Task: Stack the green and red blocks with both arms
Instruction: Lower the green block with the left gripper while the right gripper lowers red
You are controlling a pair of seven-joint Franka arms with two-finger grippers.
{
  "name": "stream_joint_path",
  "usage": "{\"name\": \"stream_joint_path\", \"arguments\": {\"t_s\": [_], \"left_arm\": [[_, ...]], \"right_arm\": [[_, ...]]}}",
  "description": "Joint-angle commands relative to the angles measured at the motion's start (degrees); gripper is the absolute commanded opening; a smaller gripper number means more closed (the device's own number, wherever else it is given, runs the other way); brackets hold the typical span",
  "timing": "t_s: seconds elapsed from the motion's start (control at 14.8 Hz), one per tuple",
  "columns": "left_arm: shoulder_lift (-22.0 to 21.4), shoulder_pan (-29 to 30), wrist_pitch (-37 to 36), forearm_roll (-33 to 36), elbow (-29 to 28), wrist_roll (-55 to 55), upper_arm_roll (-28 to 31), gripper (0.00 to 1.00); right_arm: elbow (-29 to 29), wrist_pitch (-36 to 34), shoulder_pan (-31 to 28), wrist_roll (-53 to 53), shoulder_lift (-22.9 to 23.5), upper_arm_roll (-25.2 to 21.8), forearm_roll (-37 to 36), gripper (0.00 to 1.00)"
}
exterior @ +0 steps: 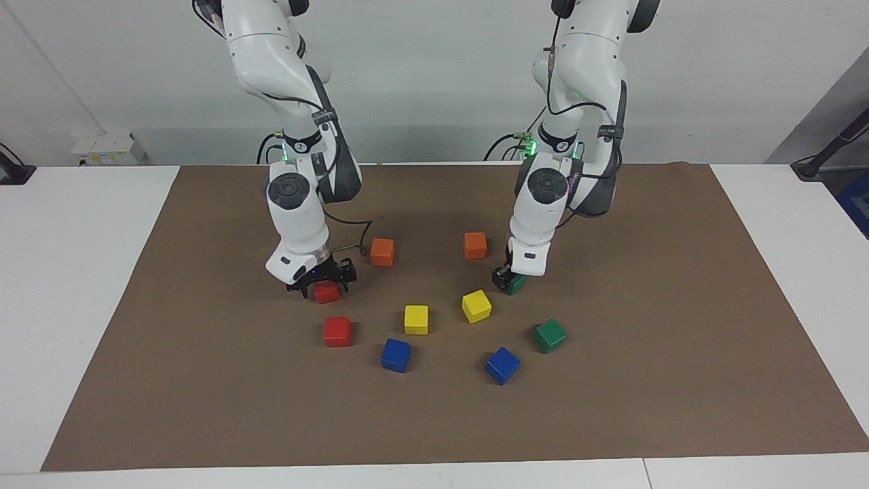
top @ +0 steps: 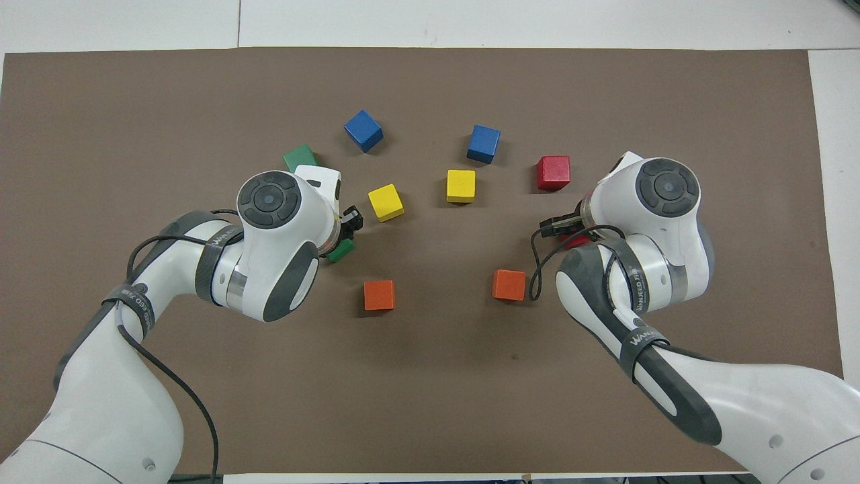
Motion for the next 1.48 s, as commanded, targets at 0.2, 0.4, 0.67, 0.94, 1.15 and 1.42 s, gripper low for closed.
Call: {"name": "stream_joint_path", "arguments": {"t_s": [0.2, 0.4, 0.67, 0.94, 1.15, 1.42], "left_arm": [[-5.7, 7.49, -15.03, 4.2, 5.59, 16.29, 1.26, 0.0], [-6.24, 16.55, -15.24, 4.11, 6.21, 34.33, 1.26, 0.0], [-5.89, 25.87, -13.05, 2.62, 6.3, 54.98, 1.17, 0.0], [-1.25, 27.56, -8.12, 1.56, 8.22, 61.79, 1.43, 0.0], [1.93, 27.65, -6.89, 1.74, 9.82, 65.04, 1.43, 0.0], [2.72, 29.14, -4.43, 1.73, 9.03, 66.37, 1.43, 0.0]], "right_arm": [[-1.41, 1.43, -0.46, 2.26, -1.11, 0.35, 0.31, 0.02], [1.74, -0.84, -1.25, 2.35, -1.2, -0.18, 0.23, 0.0], [10.45, -10.69, -5.63, 1.91, -2.07, -0.36, 0.23, 0.0], [7.93, -10.97, -12.93, -1.06, -4.27, -0.27, 0.23, 0.0], [6.42, -10.08, -19.87, -9.58, -4.89, -0.18, 0.23, 0.0], [1.15, -9.38, -21.82, -17.14, -7.17, -0.27, 0.23, 0.0]]}}
